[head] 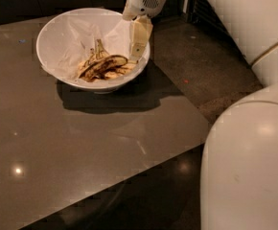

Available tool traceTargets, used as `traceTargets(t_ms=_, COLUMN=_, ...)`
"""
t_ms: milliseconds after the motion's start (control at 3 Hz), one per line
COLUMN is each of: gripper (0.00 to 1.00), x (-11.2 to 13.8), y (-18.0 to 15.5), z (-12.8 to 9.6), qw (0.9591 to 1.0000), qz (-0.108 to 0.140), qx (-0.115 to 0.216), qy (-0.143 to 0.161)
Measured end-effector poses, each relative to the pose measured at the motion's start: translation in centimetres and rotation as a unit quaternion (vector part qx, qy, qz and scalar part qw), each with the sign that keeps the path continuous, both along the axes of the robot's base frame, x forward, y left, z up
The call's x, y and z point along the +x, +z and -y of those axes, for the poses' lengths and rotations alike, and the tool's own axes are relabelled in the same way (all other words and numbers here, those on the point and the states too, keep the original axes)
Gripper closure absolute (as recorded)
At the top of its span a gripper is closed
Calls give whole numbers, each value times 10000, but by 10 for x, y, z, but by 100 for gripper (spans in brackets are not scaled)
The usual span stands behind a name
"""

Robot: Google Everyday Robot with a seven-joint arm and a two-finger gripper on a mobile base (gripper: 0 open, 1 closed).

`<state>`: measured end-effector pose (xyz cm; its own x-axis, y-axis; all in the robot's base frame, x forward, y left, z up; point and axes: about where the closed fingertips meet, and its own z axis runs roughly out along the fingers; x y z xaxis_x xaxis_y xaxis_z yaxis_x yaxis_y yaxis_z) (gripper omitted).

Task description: Pick banana from white bowl

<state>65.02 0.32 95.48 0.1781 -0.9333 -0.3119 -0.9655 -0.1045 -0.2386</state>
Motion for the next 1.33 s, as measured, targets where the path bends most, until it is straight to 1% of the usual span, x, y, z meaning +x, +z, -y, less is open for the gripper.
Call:
traceTargets(t_ms=333, gripper=18, x=4, y=-5, z=-7, qw=10000, qz=-56, qx=-51, qy=62)
traceTargets(t_ms=667, gripper=20, x=9, y=-10, z=-15, qw=9998, qz=-120, qx=-32, qy=132)
traceTargets(t_ms=1333, gripper=32, x=11, y=-27, z=-18, qw=9992, qz=-359, qx=86, qy=119)
